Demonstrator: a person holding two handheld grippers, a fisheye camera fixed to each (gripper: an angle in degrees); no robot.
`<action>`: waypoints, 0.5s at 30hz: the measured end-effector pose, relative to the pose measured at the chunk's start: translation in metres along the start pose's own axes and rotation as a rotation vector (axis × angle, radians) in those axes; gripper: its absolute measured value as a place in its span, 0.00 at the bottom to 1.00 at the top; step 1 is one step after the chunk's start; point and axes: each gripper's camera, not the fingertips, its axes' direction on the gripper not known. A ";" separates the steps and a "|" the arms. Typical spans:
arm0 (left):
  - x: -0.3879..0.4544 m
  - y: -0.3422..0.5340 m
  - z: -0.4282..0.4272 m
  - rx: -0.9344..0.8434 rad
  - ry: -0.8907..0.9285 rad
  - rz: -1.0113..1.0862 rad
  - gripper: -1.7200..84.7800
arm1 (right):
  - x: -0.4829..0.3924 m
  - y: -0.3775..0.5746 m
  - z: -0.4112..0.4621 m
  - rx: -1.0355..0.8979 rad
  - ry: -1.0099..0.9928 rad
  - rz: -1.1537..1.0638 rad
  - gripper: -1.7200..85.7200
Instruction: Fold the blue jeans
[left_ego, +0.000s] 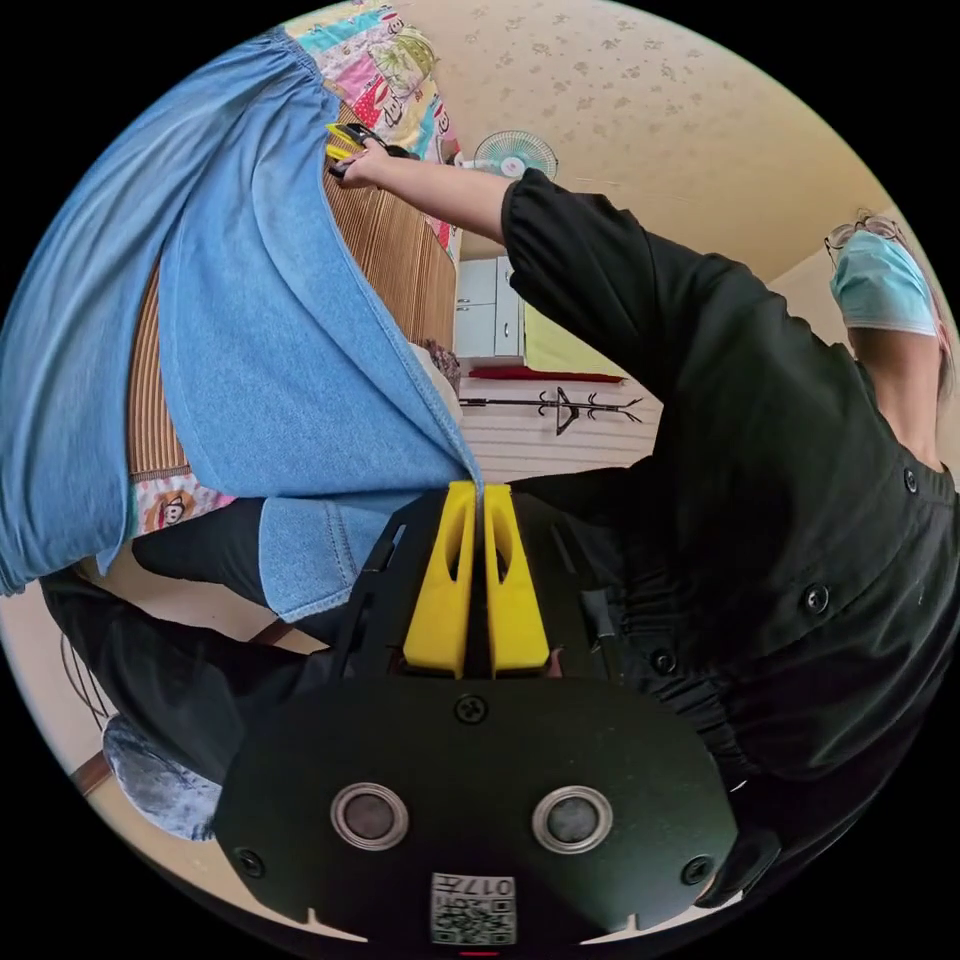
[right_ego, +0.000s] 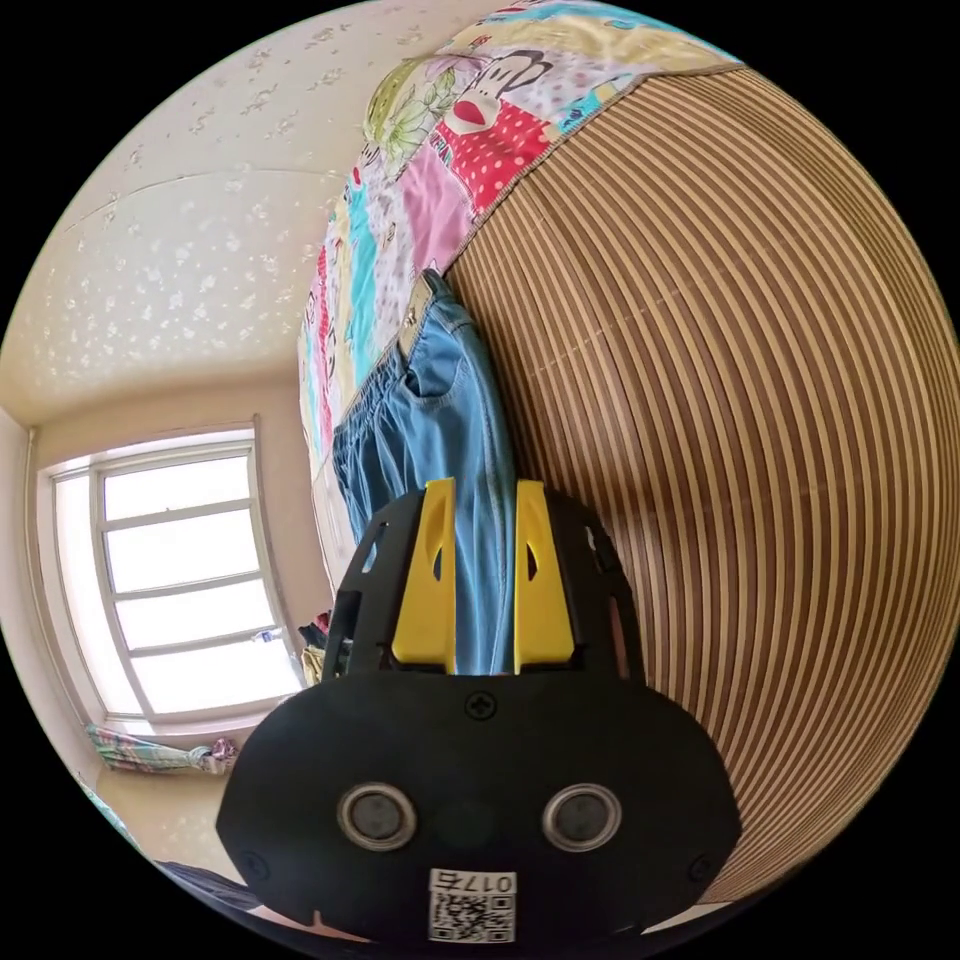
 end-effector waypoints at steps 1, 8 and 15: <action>0.002 0.004 -0.004 0.009 0.004 -0.011 0.01 | -0.008 -0.005 0.006 0.009 0.047 -0.023 0.08; 0.009 0.057 -0.036 0.129 -0.122 -0.153 0.01 | -0.137 0.010 0.038 0.115 0.484 -0.426 0.04; -0.018 0.117 -0.074 0.355 -0.078 -0.305 0.01 | -0.284 0.079 0.137 0.288 0.770 -0.878 0.04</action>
